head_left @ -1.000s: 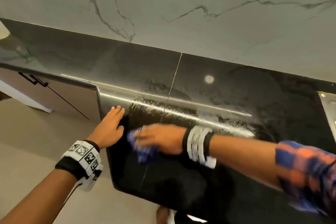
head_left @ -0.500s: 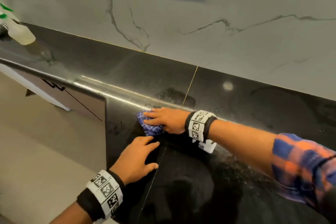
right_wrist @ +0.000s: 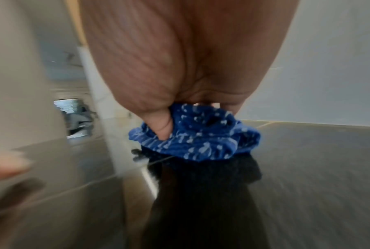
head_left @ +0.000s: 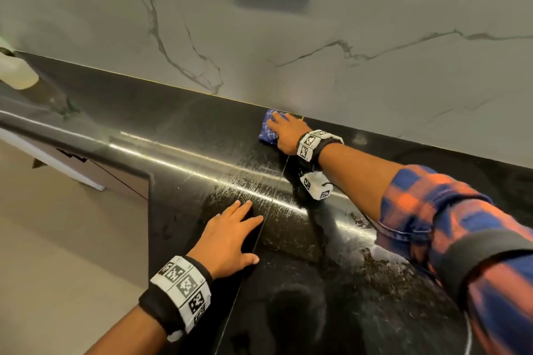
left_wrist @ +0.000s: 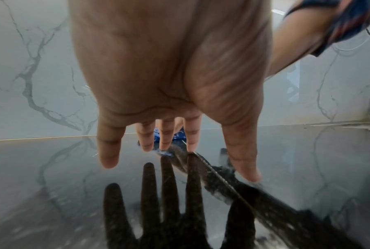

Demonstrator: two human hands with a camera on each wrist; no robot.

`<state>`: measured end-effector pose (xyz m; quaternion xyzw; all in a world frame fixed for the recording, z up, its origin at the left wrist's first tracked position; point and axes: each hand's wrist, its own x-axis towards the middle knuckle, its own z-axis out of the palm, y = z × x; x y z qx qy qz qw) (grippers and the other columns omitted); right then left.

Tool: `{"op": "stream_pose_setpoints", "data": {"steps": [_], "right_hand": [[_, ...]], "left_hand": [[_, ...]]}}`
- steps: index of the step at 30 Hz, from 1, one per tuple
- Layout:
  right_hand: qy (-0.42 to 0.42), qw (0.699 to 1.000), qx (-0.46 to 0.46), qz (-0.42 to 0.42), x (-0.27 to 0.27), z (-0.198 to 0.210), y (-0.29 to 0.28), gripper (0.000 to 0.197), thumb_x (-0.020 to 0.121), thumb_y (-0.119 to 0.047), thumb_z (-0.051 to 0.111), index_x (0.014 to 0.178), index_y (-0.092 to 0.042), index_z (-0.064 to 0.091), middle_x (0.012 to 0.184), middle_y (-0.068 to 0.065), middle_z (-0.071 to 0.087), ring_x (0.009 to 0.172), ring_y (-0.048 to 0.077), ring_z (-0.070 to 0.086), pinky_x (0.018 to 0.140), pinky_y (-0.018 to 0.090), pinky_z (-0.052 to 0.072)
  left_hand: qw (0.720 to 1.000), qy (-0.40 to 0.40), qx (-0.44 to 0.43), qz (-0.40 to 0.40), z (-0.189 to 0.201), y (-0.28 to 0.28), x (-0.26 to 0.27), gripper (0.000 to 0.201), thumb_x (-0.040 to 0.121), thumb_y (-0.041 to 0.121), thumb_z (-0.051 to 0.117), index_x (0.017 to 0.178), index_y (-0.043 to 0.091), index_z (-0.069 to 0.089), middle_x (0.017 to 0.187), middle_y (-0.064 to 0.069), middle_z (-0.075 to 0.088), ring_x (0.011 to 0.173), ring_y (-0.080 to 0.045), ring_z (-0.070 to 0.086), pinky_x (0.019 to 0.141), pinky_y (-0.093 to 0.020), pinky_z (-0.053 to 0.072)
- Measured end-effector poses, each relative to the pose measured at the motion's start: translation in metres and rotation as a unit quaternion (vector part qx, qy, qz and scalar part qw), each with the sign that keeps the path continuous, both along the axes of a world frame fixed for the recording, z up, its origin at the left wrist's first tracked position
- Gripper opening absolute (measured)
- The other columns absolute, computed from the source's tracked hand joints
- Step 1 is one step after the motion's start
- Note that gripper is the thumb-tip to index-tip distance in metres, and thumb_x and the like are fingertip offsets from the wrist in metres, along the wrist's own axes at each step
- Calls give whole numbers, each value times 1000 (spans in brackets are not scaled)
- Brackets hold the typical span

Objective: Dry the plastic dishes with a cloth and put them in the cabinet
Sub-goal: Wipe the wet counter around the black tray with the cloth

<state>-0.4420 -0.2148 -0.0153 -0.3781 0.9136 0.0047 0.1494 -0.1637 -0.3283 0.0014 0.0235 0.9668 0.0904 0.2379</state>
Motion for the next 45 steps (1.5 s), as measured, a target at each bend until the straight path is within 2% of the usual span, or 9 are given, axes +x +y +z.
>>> {"op": "stream_pose_setpoints", "data": {"steps": [3,7,15,20,25,29,34,41,45], "right_hand": [[10,989,-11,147,40,3,19,69,92,-13,55,156,-18,28,166,6,12,149,31,19,118,49,27],[2,973,6,232,69,-7,72,74,96,-12,51,159,-18,13,167,5,3,153,27,5,125,42,11],[-8,999,34,12,-21,3,78,72,98,-16,44,160,-16,7,167,8,-2,153,30,2,123,48,15],[6,995,-52,89,50,7,91,67,91,-14,54,154,-11,32,163,13,22,147,33,26,116,53,30],[-43,983,-54,170,154,-1,172,74,97,-21,48,160,-21,9,167,1,-2,153,20,-4,123,39,-3],[-40,997,-34,59,96,7,196,74,97,-16,47,160,-22,9,167,-1,-1,153,21,1,122,43,6],[-13,998,24,-58,-3,4,162,71,99,-22,43,160,-17,7,167,8,-1,153,30,8,123,47,16],[-23,998,-50,17,82,-2,165,68,96,-20,45,158,-17,18,167,5,10,152,24,12,123,47,17],[-16,984,-95,-147,83,-18,258,73,87,-28,31,159,-21,18,167,2,10,152,21,14,123,46,17]], "left_hand": [[999,-26,13,25,-1,6,-9,98,78,56,74,155,41,14,165,8,-8,152,-16,-12,121,-54,14],[997,-52,35,38,-3,10,-19,110,73,51,81,155,44,8,164,10,-15,151,-17,-16,117,-62,11],[993,-97,38,50,1,17,-27,114,71,45,85,155,45,7,163,12,-19,150,-18,-20,115,-66,10],[995,-79,24,64,5,24,-38,112,71,49,84,156,39,11,165,5,-10,152,-22,-12,116,-64,13],[995,-42,34,78,4,37,-60,108,75,59,76,158,28,13,165,4,-8,152,-21,-8,117,-64,17],[995,-66,41,58,3,44,-76,108,78,61,72,158,32,6,165,7,-13,152,-21,-12,115,-67,18],[995,-70,44,60,-6,42,-84,114,72,57,80,157,34,9,165,6,-11,152,-23,-10,116,-64,21],[996,-43,21,80,-4,47,-91,121,57,54,90,154,36,19,164,4,5,151,-26,6,113,-66,25],[997,-60,-27,25,4,57,-103,131,58,53,90,156,41,3,165,7,-12,152,-23,-10,114,-69,16]]}}
